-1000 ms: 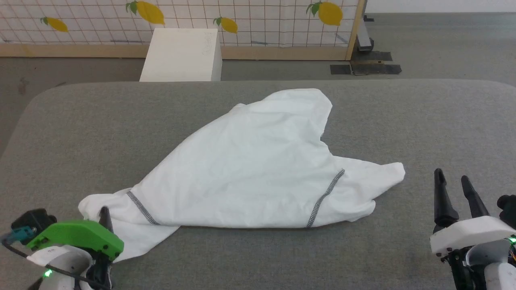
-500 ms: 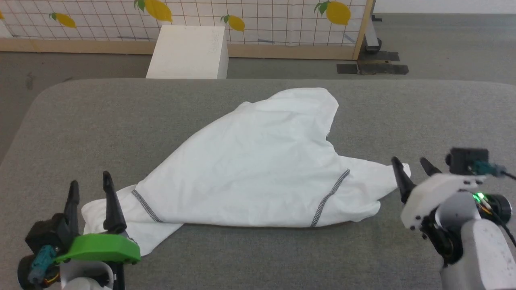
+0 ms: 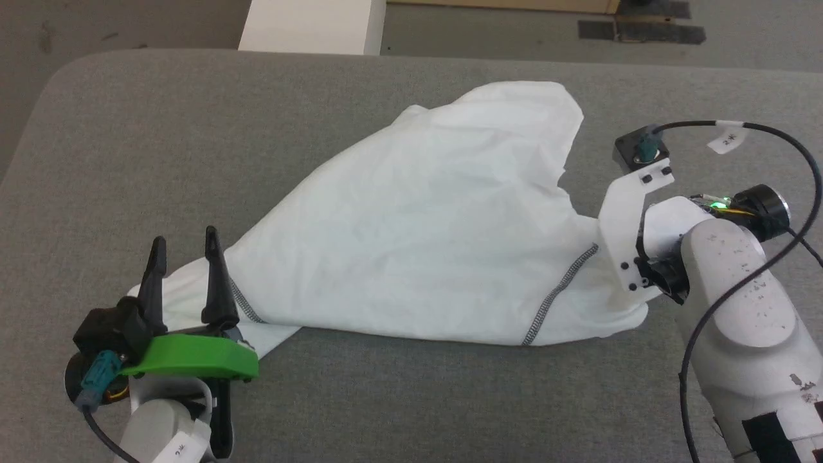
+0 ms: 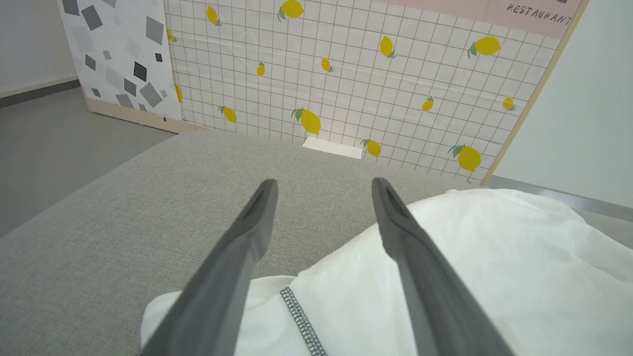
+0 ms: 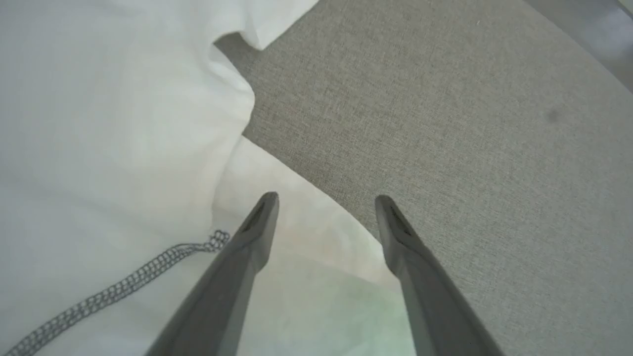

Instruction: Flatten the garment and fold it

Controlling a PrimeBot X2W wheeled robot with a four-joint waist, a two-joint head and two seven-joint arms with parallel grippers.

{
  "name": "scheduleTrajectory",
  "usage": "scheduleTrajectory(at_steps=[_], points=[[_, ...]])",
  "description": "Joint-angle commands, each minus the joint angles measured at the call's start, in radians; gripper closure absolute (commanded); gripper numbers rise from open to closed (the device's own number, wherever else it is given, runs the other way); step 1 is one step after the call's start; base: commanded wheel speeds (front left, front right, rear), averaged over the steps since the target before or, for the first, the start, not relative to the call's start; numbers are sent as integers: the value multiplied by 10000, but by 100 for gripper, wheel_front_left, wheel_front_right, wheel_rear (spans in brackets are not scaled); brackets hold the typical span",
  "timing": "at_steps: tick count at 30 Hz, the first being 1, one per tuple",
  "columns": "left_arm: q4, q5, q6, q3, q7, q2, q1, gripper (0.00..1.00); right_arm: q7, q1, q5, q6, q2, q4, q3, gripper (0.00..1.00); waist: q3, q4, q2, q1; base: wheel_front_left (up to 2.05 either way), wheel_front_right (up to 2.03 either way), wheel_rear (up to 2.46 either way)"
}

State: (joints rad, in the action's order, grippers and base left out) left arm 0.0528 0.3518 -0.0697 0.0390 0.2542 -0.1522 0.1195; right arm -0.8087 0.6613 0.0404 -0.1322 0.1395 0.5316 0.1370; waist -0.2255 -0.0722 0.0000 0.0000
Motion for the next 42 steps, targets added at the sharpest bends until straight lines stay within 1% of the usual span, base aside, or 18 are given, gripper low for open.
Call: scheduleTrajectory(at_steps=[1, 6, 7, 8, 9, 12, 15, 17, 22, 25, 27, 29, 30, 31, 32, 35, 37, 42], points=[[4, -64, 100, -21, 73, 87, 181, 0, -209, 175, 31, 15, 95, 257, 277, 0, -644, -505, 0, 0, 0, 0, 0], [206, -153, 258, -61, 74, 275, 330, 0, -1197, 222, -915, 15, 298, 900, 1420, 0, -835, -590, 0, 0, 0, 0, 0], [238, -167, 282, -74, 74, 297, 340, 0, -1351, 230, -1120, 15, 359, 925, 1521, 17, -832, -572, 0, 0, 0, 0, 0], [298, -178, 315, -87, 74, 319, 339, 0, -1470, 245, -1366, 15, 443, 911, 1608, 69, -809, -543, 0, 0, 0, 0, 0], [349, -188, 340, -102, 75, 333, 337, 0, -1498, 258, -1568, 15, 516, 861, 1635, 100, -780, -518, 0, 0, 0, 0, 0], [456, -221, 402, -185, 75, 389, 326, 0, -1454, 303, -2052, 15, 906, 597, 1440, 100, -604, -388, 0, 0, 0, 0, 0], [469, -271, 456, -251, 75, 444, 310, 0, -1223, 293, -2221, 15, 1370, 342, 624, 100, -419, -283, 0, 0, 0, 0, 0], [502, -307, 493, -281, 75, 475, 272, 0, -1091, 196, -2160, 15, 1678, 228, -231, 100, -269, -211, 0, 0, 0, 0, 0], [532, -395, 578, -330, 75, 544, 153, 0, -804, -321, -1227, 15, 2318, -91, -2851, 100, -3, -118, 0, 0, 0, 0, 0], [530, -406, 603, -366, 75, 583, 66, 0, -952, -794, -548, 15, 2333, -375, -4323, 100, 61, -109, 0, 0, 0, 0, 0], [560, -395, 619, -430, 75, 590, -8, 0, -1090, -1129, -25, 15, 2111, -738, -5204, 100, 105, -77, 0, 0, 0, 0, 0], [577, -401, 631, -489, 76, 588, -79, 0, -1171, -1422, 418, 15, 1670, -1239, -5825, 100, 143, -27, 0, 0, 0, 0, 0], [589, -404, 634, -523, 76, 584, -130, 0, -1075, -1532, 570, 15, 1396, -1532, -6051, 80, 188, 15, 0, 0, 0, 0, 0], [601, -406, 638, -542, 76, 584, -169, 0, -908, -1611, 664, 15, 1215, -1778, -6169, 22, 222, 38, 0, 0, 0, 0, 0], [630, -403, 647, -555, 76, 586, -214, 0, -578, -1645, 703, 15, 986, -2103, -6354, 0, 276, 62, 0, 0, 0, 0, 0], [698, -411, 675, -561, 76, 590, -251, 0, 881, -1606, 579, 15, 522, -2944, -6613, 0, 449, 92, 0, 0, 0, 0, 0], [735, -429, 703, -565, 76, 588, -257, 0, 2064, -1566, 111, 15, 244, -3241, -6681, 0, 632, 107, 0, 0, 0, 0, 0], [840, -481, 722, -463, 76, 633, -386, 0, 4550, -2229, -1382, 15, -363, -4122, -6117, 0, 1136, 125, 0, 0, 0, 0, 0]])
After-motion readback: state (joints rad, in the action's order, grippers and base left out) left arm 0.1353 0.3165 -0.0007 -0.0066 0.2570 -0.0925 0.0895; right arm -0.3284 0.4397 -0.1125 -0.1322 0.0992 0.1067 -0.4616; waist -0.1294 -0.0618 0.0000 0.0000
